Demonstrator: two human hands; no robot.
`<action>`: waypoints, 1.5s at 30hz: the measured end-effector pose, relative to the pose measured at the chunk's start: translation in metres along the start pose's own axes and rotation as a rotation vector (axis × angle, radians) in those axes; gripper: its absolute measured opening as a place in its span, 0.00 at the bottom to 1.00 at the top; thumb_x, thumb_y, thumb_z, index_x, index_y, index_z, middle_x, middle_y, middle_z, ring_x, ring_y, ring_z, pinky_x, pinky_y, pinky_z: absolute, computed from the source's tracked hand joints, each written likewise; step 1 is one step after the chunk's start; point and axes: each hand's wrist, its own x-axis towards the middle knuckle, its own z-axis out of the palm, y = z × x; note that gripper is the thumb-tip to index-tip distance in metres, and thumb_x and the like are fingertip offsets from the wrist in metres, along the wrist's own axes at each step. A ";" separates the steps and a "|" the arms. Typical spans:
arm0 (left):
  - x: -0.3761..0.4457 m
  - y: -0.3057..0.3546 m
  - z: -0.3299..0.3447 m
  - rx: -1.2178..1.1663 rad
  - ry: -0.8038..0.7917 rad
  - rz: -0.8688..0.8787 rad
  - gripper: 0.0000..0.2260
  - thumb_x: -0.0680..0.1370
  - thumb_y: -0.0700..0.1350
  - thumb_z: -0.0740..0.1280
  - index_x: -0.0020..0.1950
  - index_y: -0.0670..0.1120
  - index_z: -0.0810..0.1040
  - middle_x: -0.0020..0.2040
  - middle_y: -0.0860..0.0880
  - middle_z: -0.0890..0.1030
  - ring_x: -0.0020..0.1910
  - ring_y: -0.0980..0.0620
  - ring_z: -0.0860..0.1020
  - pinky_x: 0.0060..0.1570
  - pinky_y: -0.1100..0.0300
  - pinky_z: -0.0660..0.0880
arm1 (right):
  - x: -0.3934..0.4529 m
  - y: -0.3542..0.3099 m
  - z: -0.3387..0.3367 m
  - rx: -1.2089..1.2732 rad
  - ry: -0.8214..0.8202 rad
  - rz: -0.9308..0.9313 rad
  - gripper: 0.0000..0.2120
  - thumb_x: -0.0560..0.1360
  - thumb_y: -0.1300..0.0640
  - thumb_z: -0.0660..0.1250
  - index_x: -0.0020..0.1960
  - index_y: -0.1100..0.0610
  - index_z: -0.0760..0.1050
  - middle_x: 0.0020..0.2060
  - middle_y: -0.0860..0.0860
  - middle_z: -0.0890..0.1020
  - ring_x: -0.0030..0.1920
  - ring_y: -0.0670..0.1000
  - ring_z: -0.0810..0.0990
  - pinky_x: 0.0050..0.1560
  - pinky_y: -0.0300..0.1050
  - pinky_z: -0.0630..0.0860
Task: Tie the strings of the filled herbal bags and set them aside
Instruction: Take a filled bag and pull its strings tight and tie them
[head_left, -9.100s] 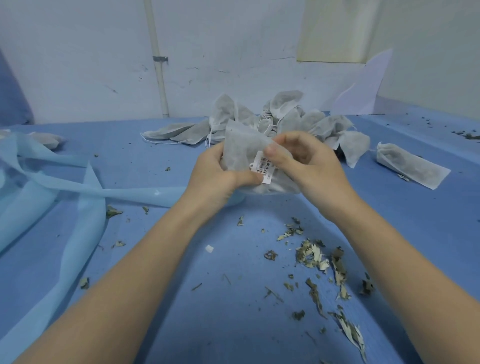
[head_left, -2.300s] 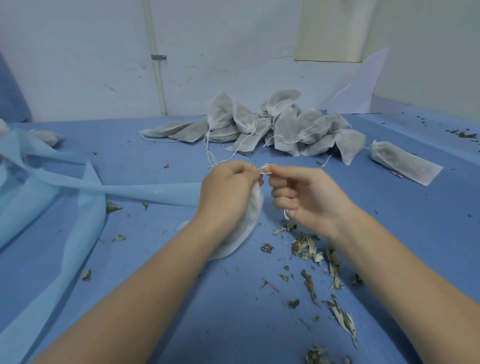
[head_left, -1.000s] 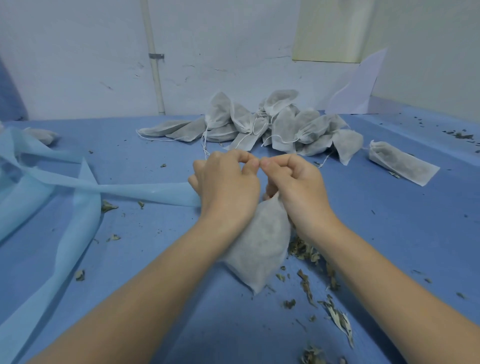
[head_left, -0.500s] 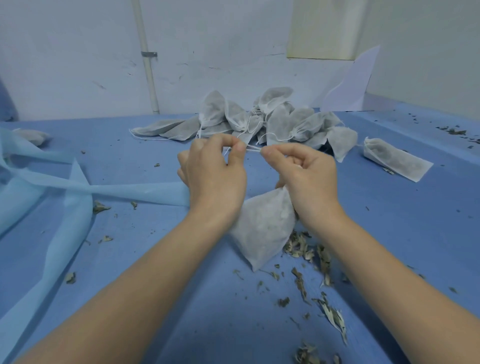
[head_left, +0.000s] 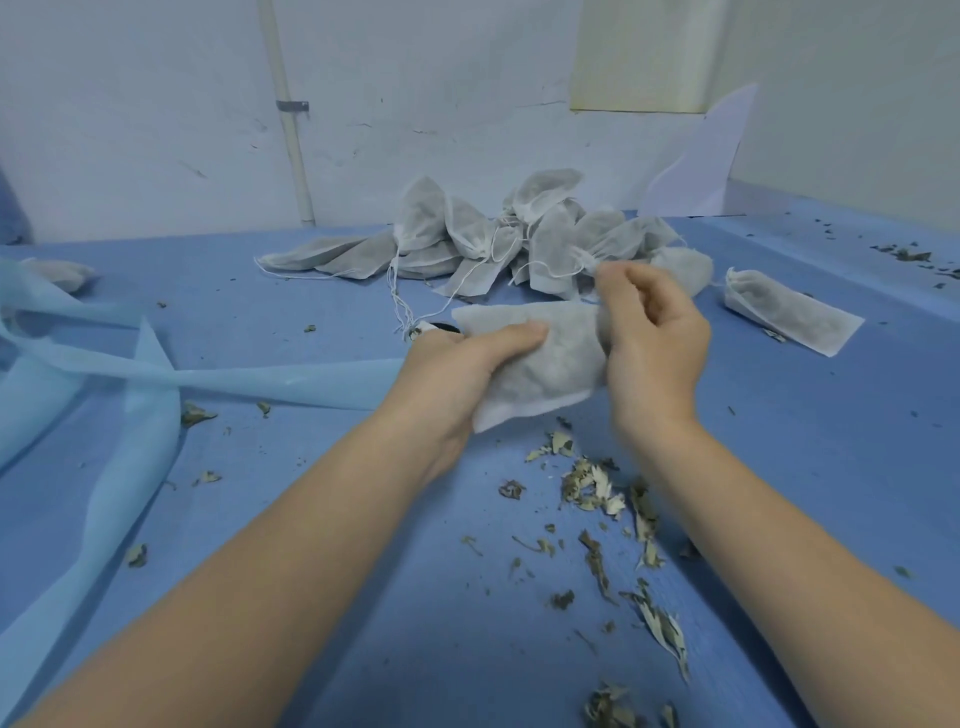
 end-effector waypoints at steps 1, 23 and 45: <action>0.001 0.001 -0.001 -0.007 0.027 0.007 0.05 0.71 0.40 0.73 0.44 0.38 0.81 0.38 0.46 0.85 0.34 0.52 0.82 0.38 0.63 0.80 | -0.001 -0.001 -0.001 -0.016 -0.079 -0.040 0.06 0.74 0.55 0.70 0.38 0.47 0.79 0.30 0.39 0.77 0.33 0.38 0.73 0.39 0.33 0.70; 0.009 0.004 -0.015 0.056 0.162 0.029 0.16 0.71 0.42 0.73 0.56 0.37 0.77 0.43 0.45 0.82 0.36 0.52 0.81 0.32 0.61 0.80 | 0.003 -0.011 -0.007 0.098 -0.639 -0.102 0.04 0.79 0.59 0.63 0.47 0.53 0.76 0.41 0.45 0.85 0.48 0.44 0.82 0.53 0.38 0.76; 0.010 0.009 -0.024 0.042 0.310 0.186 0.07 0.73 0.42 0.72 0.47 0.40 0.81 0.43 0.45 0.83 0.44 0.47 0.82 0.55 0.50 0.78 | -0.002 -0.005 0.006 -0.075 -0.549 -0.058 0.06 0.79 0.56 0.64 0.51 0.50 0.80 0.49 0.45 0.82 0.52 0.43 0.80 0.55 0.38 0.75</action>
